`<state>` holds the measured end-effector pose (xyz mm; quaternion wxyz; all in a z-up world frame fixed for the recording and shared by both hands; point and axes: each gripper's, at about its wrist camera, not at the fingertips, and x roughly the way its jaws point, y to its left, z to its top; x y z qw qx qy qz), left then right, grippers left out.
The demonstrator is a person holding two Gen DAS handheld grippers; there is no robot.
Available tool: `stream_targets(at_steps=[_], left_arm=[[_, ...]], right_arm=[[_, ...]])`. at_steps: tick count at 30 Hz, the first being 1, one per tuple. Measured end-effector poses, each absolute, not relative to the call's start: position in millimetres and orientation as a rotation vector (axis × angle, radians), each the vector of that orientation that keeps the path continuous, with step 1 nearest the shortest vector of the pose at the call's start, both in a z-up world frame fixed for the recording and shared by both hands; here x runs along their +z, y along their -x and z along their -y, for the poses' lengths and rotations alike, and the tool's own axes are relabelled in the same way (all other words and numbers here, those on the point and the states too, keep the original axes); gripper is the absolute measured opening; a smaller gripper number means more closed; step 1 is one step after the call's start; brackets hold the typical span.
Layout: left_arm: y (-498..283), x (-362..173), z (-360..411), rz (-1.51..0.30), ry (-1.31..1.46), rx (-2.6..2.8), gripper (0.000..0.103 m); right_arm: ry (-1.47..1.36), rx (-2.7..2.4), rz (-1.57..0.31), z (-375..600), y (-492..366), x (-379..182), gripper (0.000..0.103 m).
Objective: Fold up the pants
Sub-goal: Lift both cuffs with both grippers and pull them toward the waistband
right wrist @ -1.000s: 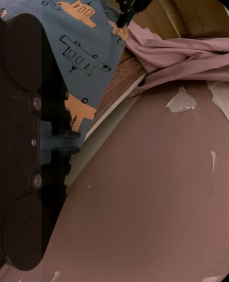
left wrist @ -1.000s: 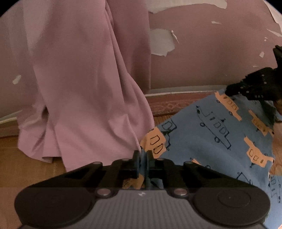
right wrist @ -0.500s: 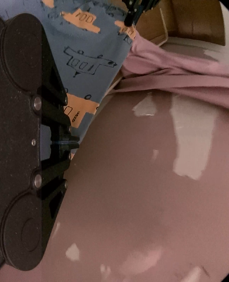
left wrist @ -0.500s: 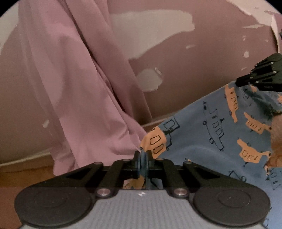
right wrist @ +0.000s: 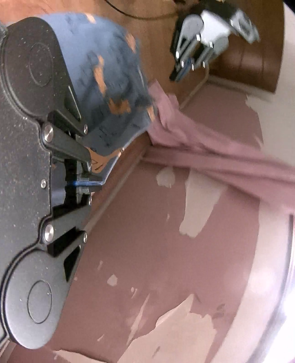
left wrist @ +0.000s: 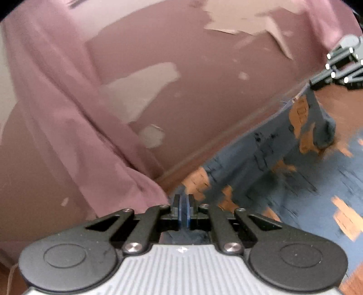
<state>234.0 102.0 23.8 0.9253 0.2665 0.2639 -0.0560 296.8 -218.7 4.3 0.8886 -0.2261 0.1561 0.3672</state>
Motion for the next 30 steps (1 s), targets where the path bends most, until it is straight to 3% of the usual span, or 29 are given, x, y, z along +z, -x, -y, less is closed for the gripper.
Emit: stream_targets(at_steps=[3, 4, 5, 7, 13, 18, 22, 25, 28, 30], left_arm=[[-234.7, 21.8, -93.5, -0.554, -0.580, -0.200, 0.013], [-238.1, 21.7, -90.8, -0.546, -0.596, -0.224, 0.022], [-242.4, 18.9, -87.8, -0.546, -0.622, -0.256, 0.040], [-256.3, 12.8, -82.0, -0.531, -0.684, -0.307, 0.058], [-314.9, 5.4, -57.8, -0.583, -0.842, -0.508, 0.075], [-347.9, -13.7, -51.6, -0.719, -0.904, -0.581, 0.075], [-349.4, -31.0, -62.3, -0.779, -0.924, -0.617, 0.075], [-353.9, -38.1, -68.6, -0.803, -0.929, -0.628, 0.071], [-360.1, -39.5, -73.0, -0.822, -0.893, -0.641, 0.063], [-363.2, -40.4, -73.9, -0.824, -0.886, -0.650, 0.059]], right_arm=[[0.507, 0.772, -0.323, 230.9, -265.6, -3.5, 0.000], [0.517, 0.770, -0.326, 232.4, -258.8, -6.5, 0.000], [0.519, 0.767, -0.328, 233.1, -255.0, -8.0, 0.000], [0.514, 0.763, -0.338, 234.8, -247.8, -11.2, 0.000], [0.535, 0.766, -0.342, 232.9, -237.0, -23.5, 0.000], [0.545, 0.821, -0.407, 226.1, -249.0, -37.7, 0.000], [0.474, 0.920, -0.521, 220.4, -281.9, -42.6, 0.028], [0.550, 1.014, -0.552, 209.9, -304.2, -43.5, 0.032], [0.599, 1.199, -0.646, 195.1, -330.4, -41.0, 0.046], [0.668, 1.268, -0.663, 182.6, -338.9, -40.4, 0.050]])
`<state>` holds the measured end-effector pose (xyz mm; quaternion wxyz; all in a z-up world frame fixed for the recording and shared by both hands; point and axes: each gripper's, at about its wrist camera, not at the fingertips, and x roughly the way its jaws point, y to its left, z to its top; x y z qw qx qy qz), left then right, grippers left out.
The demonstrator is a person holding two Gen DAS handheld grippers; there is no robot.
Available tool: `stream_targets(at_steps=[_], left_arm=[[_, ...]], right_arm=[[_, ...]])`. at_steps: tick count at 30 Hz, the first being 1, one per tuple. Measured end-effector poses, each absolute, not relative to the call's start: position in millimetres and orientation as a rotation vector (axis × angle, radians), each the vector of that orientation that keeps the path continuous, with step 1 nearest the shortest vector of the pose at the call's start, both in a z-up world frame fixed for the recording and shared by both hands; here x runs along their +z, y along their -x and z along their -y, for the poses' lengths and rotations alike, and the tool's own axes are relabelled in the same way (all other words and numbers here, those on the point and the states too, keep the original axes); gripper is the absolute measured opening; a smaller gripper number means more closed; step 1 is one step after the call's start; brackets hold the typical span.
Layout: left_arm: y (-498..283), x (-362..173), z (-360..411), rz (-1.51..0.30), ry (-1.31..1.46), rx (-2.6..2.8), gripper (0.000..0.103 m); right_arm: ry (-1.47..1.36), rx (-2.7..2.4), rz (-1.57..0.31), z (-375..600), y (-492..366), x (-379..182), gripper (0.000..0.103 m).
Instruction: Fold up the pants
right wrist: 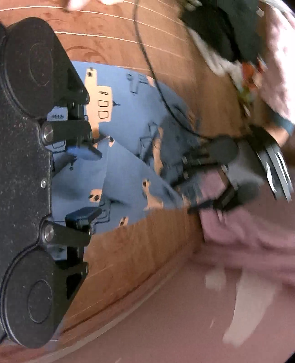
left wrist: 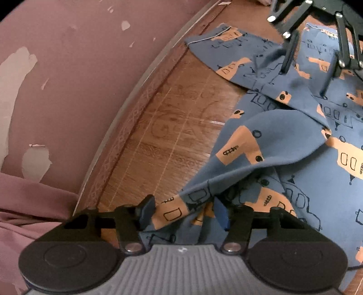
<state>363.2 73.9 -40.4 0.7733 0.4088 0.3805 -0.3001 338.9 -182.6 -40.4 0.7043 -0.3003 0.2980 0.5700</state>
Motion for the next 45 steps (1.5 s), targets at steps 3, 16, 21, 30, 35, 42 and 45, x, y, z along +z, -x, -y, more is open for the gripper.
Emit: stream_targets(at_steps=[3, 16, 21, 30, 35, 42, 45], left_arm=[[-367.3, -41.5, -74.6, -0.848, -0.871, -0.670, 0.042], [-342.2, -27.0, -76.4, -0.786, -0.836, -0.635, 0.006], [-313.4, -9.3, -78.0, -0.725, -0.828, -0.582, 0.006], [-223.1, 12.4, -67.2, -0.664, -0.786, -0.506, 0.006], [-175.4, -16.1, -53.8, -0.670, -0.801, -0.443, 0.006], [-150.2, -51.6, -46.7, -0.686, -0.863, -0.388, 0.017], [-150.8, -47.1, -54.3, -0.668, -0.894, -0.404, 0.033]], right_arm=[[0.749, 1.333, -0.680, 163.7, -352.2, -41.9, 0.058], [0.793, 1.314, -0.750, 166.8, -356.7, -52.7, 0.003], [0.723, 1.172, -0.646, 197.8, -334.3, -30.3, 0.003], [0.625, 1.003, -0.506, 248.2, -245.1, 0.1, 0.003], [0.637, 0.959, -0.516, 253.1, -194.2, -21.0, 0.002], [0.666, 0.907, -0.532, 240.0, -160.7, -62.1, 0.002], [0.645, 0.889, -0.533, 239.3, -159.4, -66.4, 0.002]])
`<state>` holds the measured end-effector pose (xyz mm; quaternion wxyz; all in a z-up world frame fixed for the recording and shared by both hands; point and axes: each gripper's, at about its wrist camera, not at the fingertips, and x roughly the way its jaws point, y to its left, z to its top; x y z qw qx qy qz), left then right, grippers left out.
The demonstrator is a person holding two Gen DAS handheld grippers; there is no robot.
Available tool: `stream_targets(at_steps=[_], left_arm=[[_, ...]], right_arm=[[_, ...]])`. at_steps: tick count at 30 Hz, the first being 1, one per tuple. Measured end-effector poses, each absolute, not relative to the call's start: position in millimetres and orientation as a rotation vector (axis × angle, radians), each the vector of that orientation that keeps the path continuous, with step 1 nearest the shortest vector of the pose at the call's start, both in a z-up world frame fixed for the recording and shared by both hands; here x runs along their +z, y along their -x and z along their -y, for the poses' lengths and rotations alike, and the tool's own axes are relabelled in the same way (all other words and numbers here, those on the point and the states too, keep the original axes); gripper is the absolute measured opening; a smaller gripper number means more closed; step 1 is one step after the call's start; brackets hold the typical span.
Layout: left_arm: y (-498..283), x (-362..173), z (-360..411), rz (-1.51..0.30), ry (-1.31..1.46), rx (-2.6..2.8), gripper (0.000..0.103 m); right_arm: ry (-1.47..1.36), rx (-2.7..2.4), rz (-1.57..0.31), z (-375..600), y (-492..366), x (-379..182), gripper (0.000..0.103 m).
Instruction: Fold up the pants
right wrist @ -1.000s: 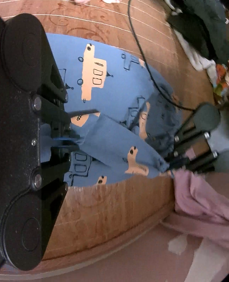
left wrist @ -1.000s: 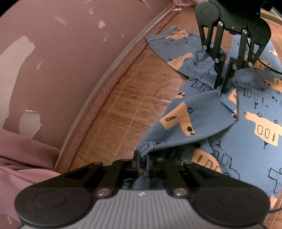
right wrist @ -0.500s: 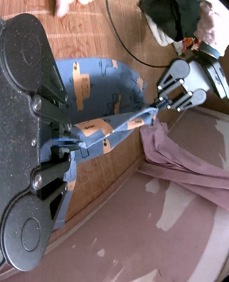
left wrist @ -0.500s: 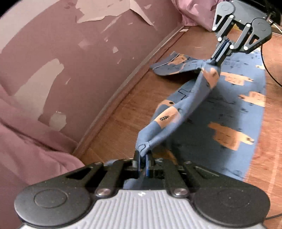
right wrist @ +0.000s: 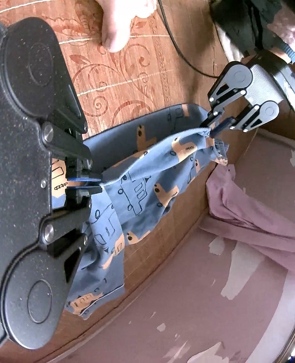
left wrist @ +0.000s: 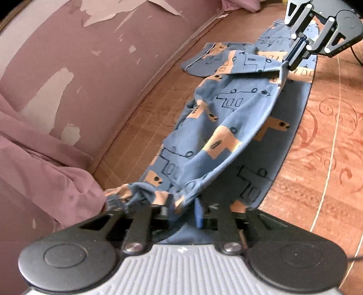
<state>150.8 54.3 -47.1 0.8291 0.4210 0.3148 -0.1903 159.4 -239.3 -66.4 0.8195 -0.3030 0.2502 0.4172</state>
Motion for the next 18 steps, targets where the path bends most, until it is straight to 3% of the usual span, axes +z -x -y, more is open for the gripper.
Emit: stream_targets(at_steps=[3, 5, 18], left_arm=[[-150.3, -37.9, -63.4, -0.631, -0.965, -0.443, 0.043], [-149.2, -33.4, -67.2, -0.599, -1.061, -0.480, 0.062], [-217.7, -26.7, -69.6, -0.730, -1.386, -0.677, 0.063]], right_arm=[[0.650, 0.880, -0.531, 242.3, -155.4, -68.7, 0.003], [0.657, 0.876, -0.529, 241.3, -154.8, -70.9, 0.004], [0.699, 0.934, -0.538, 239.2, -159.2, -70.7, 0.021]])
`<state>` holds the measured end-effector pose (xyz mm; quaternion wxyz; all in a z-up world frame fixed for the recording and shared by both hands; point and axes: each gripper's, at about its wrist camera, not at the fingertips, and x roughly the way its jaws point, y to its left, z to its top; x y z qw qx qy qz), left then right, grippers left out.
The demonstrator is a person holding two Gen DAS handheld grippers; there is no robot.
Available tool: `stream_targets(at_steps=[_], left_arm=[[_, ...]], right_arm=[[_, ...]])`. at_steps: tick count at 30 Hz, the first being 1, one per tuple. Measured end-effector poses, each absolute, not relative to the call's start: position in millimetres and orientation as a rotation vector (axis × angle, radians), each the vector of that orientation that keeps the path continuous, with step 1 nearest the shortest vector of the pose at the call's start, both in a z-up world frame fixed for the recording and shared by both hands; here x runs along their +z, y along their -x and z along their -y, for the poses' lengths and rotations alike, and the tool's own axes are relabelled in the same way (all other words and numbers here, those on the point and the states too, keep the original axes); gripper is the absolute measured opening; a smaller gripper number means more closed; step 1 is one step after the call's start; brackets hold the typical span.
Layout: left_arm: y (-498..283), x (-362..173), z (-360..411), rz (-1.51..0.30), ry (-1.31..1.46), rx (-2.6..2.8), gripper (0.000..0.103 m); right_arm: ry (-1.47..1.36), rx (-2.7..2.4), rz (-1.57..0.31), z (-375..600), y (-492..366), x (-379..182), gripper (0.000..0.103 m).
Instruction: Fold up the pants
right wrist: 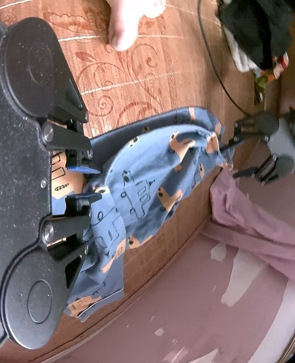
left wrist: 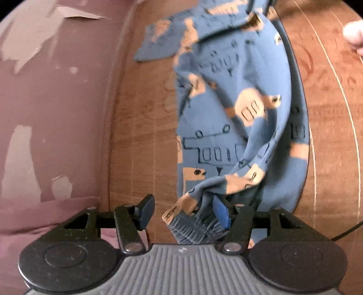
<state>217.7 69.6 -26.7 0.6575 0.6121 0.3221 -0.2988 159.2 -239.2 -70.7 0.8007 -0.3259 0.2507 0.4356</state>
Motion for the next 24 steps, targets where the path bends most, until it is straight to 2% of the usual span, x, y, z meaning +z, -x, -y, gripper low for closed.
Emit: stream_targets(at_steps=[2, 3, 5, 6, 8, 14, 19, 24], left_arm=[[-222.5, -30.6, -67.4, -0.785, -1.382, -0.707, 0.055], [-222.1, -33.5, -66.6, -0.803, -1.393, -0.715, 0.051], [-224.0, -36.8, -66.0, -0.824, -1.408, -0.719, 0.022], [-224.0, -36.5, -66.6, -0.835, -1.394, -0.720, 0.021], [-222.2, -34.8, -69.5, -0.830, -1.363, -0.718, 0.013], [-189.5, -32.1, -85.5, -0.681, -1.323, -0.576, 0.008], [-148.1, -50.0, -98.3, -0.412, -1.351, -0.277, 0.007], [-116.8, -83.8, -102.5, -0.418, -1.425, -0.295, 0.007]], right_arm=[[0.728, 0.976, -0.541, 236.3, -159.9, -69.6, 0.029], [0.743, 0.996, -0.542, 234.9, -160.2, -69.3, 0.030], [0.769, 1.030, -0.547, 230.9, -161.3, -69.0, 0.029], [0.775, 1.045, -0.556, 229.2, -162.7, -69.0, 0.027], [0.788, 1.058, -0.561, 226.7, -164.1, -69.4, 0.005], [0.730, 1.002, -0.522, 230.3, -162.5, -61.7, 0.001], [0.711, 0.924, -0.456, 237.0, -146.4, -54.5, 0.001], [0.745, 0.922, -0.467, 236.0, -133.3, -63.8, 0.001]])
